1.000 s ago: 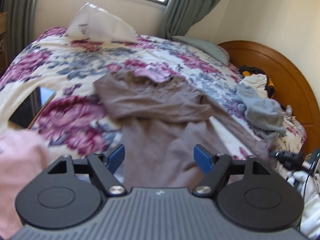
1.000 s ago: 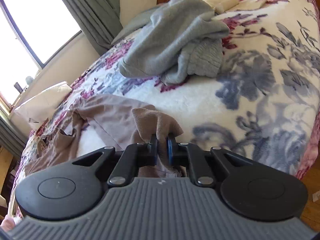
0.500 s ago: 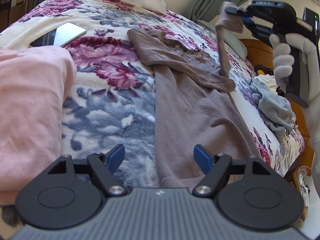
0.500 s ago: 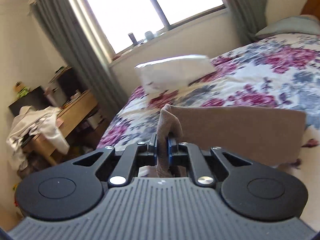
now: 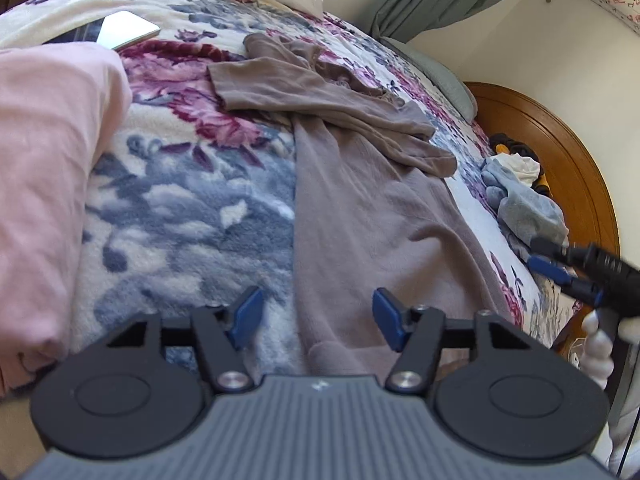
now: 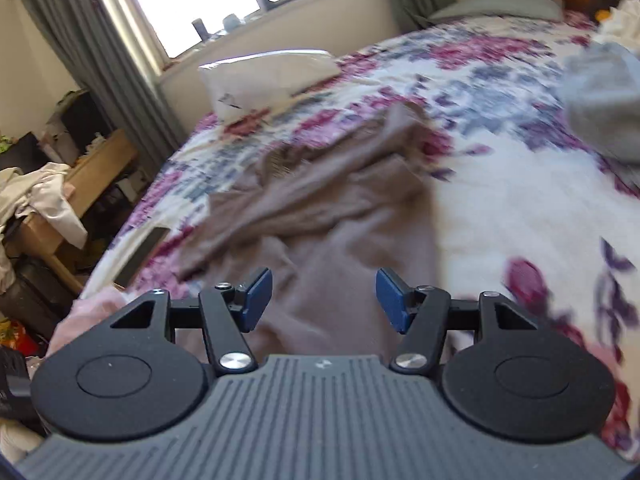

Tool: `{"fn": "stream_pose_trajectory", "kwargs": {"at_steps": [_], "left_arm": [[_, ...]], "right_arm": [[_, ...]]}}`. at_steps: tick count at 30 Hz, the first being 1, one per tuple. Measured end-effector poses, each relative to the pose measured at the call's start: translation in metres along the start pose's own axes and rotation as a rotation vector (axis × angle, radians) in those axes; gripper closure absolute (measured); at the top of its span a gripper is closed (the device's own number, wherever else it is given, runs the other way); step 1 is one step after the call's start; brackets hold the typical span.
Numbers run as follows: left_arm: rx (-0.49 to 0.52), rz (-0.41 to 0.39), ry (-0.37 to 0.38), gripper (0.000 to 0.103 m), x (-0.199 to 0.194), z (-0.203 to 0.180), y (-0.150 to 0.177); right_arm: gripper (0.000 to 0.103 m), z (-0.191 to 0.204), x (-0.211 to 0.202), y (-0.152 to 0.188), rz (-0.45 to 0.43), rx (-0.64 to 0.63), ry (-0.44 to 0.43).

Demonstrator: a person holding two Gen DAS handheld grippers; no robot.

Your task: Fold clothes

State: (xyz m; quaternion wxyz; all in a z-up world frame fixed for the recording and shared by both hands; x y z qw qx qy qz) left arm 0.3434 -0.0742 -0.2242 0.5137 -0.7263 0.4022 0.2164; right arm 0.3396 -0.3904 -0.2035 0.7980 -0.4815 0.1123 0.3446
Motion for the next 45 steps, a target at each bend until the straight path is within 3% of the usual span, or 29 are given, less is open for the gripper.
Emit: {"fn": "stream_pose_trajectory", "kwargs": {"at_steps": [2, 4, 9, 11, 15, 20, 25, 28, 31, 35, 38, 39, 40, 41, 43, 45], "left_arm": [[-0.027, 0.02, 0.012, 0.077, 0.001, 0.005, 0.007], [-0.059, 0.035, 0.025, 0.096, -0.008, 0.013, 0.011], [-0.097, 0.022, 0.011, 0.1, -0.037, 0.023, 0.022], [-0.112, 0.0, -0.004, 0.1, -0.05, 0.022, 0.023], [-0.128, -0.045, -0.001, 0.101, -0.079, 0.021, 0.022], [-0.18, -0.076, 0.043, 0.101, -0.144, 0.027, 0.024], [-0.224, -0.09, 0.11, 0.101, -0.222, 0.027, 0.034], [-0.261, -0.078, 0.133, 0.101, -0.238, 0.025, 0.028], [-0.241, -0.081, 0.1, 0.1, -0.217, 0.014, -0.008], [-0.158, -0.163, 0.044, 0.099, -0.161, -0.012, -0.101], [-0.123, -0.257, -0.015, 0.085, -0.119, -0.026, -0.169], [-0.125, -0.3, -0.094, 0.071, -0.116, -0.029, -0.178], [-0.128, -0.346, -0.183, 0.055, -0.113, -0.032, -0.185], [-0.102, -0.4, -0.27, 0.053, -0.112, -0.035, -0.186], [-0.013, -0.46, -0.331, 0.051, -0.111, -0.037, -0.173], [0.191, -0.502, -0.392, 0.05, -0.101, -0.042, -0.136]], "right_arm": [[0.044, -0.025, -0.013, 0.021, 0.026, 0.053, 0.021], [0.044, -0.033, -0.014, 0.038, 0.051, 0.064, -0.018], [0.046, -0.024, 0.015, 0.06, 0.097, 0.007, -0.027], [0.091, -0.02, 0.025, 0.066, 0.114, -0.027, 0.002], [0.093, 0.006, 0.012, 0.072, 0.099, -0.112, -0.023], [0.093, 0.052, -0.058, 0.078, 0.057, -0.205, -0.18], [0.093, 0.076, -0.147, 0.069, -0.003, -0.165, -0.318], [0.093, 0.08, -0.175, 0.055, -0.064, -0.083, -0.369], [0.093, 0.078, -0.164, 0.033, -0.099, -0.033, -0.393], [0.093, 0.072, -0.119, -0.023, -0.165, -0.039, -0.359], [0.089, 0.057, -0.073, -0.098, -0.287, 0.001, -0.262], [0.085, 0.05, -0.056, -0.12, -0.317, 0.027, -0.23], [0.067, 0.044, -0.04, -0.14, -0.342, 0.037, -0.171], [0.046, 0.039, -0.028, -0.155, -0.364, 0.04, -0.087], [0.041, 0.034, -0.023, -0.153, -0.384, 0.009, -0.056], [0.041, 0.028, -0.019, -0.132, -0.368, -0.096, -0.047]]}}
Point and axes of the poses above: each gripper's, at about its wrist camera, not at the fingertips, and x roughly the way its jaws point, z to its left, y to its underside, the point moved 1 cm from there along x, roughly the way its jaws point, and after that the axes turned 10 degrees about -y, right-handed, at the moved point
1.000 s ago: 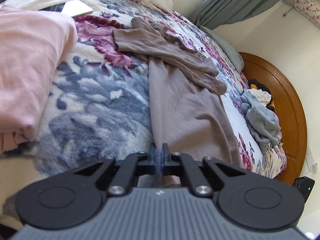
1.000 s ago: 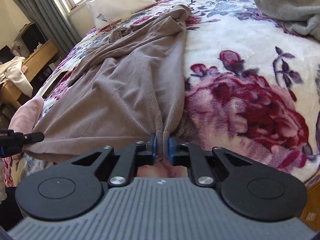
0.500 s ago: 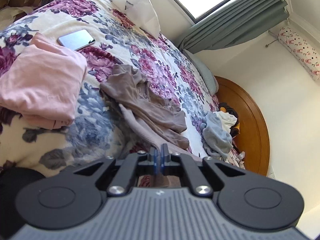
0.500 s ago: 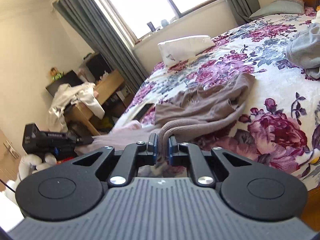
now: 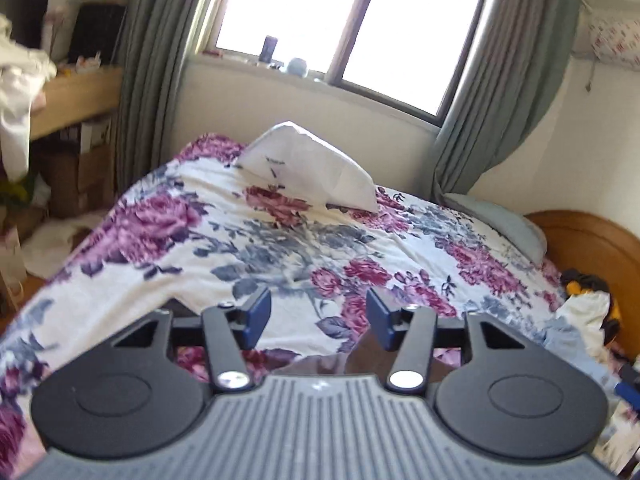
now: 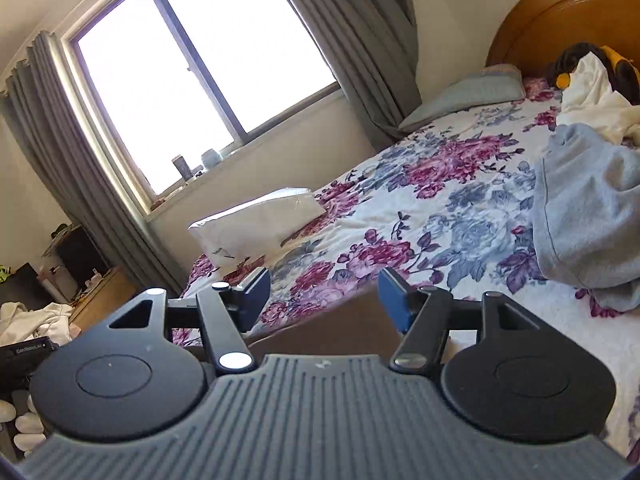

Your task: Fold clothes

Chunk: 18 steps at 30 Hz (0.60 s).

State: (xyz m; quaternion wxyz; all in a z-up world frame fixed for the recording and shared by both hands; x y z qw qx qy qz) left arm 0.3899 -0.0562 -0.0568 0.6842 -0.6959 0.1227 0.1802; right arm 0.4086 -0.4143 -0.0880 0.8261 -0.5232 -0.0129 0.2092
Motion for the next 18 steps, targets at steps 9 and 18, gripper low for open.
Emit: {"fn": "stream_pose_trajectory", "kwargs": {"at_steps": [9, 18], "left_arm": [[0.975, -0.18, 0.178, 0.05, -0.028, -0.056, 0.19], [1.191, -0.27, 0.086, 0.052, 0.02, -0.083, 0.231]], "right_arm": [[0.042, -0.006, -0.024, 0.152, 0.355, -0.609, -0.067], [0.049, 0.028, 0.002, 0.215, 0.496, -1.084, -0.067]]}}
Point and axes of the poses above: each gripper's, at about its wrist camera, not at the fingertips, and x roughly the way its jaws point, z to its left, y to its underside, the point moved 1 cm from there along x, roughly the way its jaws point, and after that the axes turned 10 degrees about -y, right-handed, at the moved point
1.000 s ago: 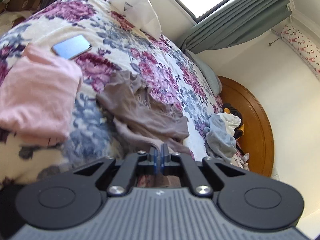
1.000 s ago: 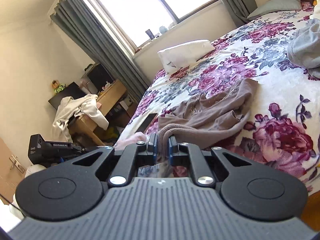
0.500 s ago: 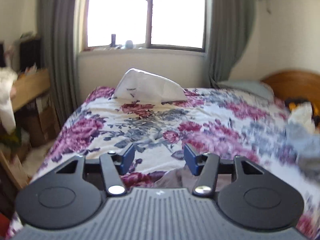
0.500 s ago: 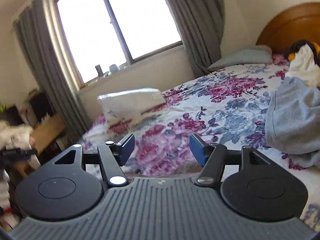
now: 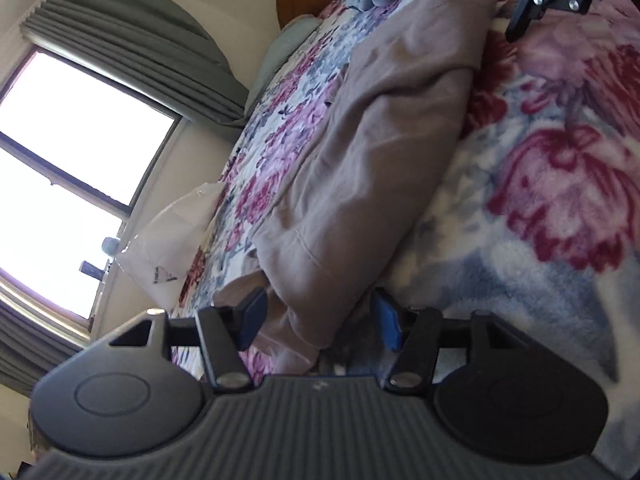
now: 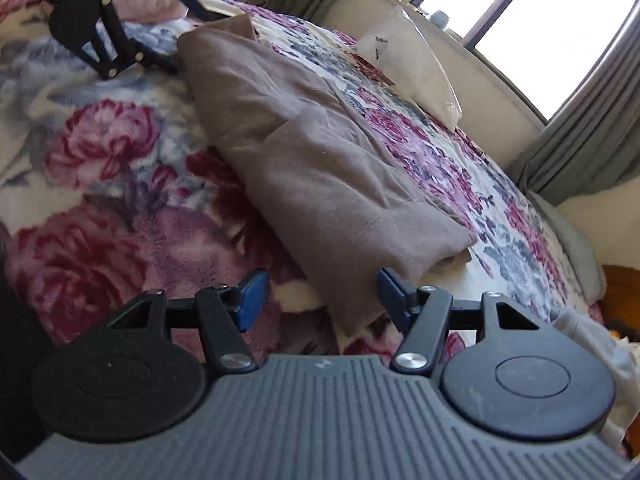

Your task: Fold clothes

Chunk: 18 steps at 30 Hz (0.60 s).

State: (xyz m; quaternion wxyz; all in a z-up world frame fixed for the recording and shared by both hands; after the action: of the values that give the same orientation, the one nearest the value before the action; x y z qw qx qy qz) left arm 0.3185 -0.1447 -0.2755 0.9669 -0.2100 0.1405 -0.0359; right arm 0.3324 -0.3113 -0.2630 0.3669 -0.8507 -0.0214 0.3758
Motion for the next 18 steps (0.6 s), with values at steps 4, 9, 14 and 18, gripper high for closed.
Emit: {"fn": "stream_pose_trajectory", "kwargs": {"at_steps": [4, 9, 14, 18], "left_arm": [[-0.116, 0.018, 0.103, 0.089, -0.001, 0.018, -0.007], [-0.331, -0.041, 0.175, 0.09, -0.054, 0.07, -0.012], [-0.495, -0.015, 0.373, 0.089, -0.103, 0.114, -0.014], [-0.568, 0.058, 0.425, 0.089, -0.068, 0.124, -0.019]], "right_arm": [[0.093, -0.006, -0.001, -0.007, -0.026, 0.099, 0.036], [0.094, -0.008, -0.052, -0.006, -0.134, 0.239, 0.018], [0.094, -0.027, -0.146, -0.001, -0.246, 0.45, -0.2], [0.094, -0.069, -0.137, -0.006, -0.285, 0.597, -0.268]]}}
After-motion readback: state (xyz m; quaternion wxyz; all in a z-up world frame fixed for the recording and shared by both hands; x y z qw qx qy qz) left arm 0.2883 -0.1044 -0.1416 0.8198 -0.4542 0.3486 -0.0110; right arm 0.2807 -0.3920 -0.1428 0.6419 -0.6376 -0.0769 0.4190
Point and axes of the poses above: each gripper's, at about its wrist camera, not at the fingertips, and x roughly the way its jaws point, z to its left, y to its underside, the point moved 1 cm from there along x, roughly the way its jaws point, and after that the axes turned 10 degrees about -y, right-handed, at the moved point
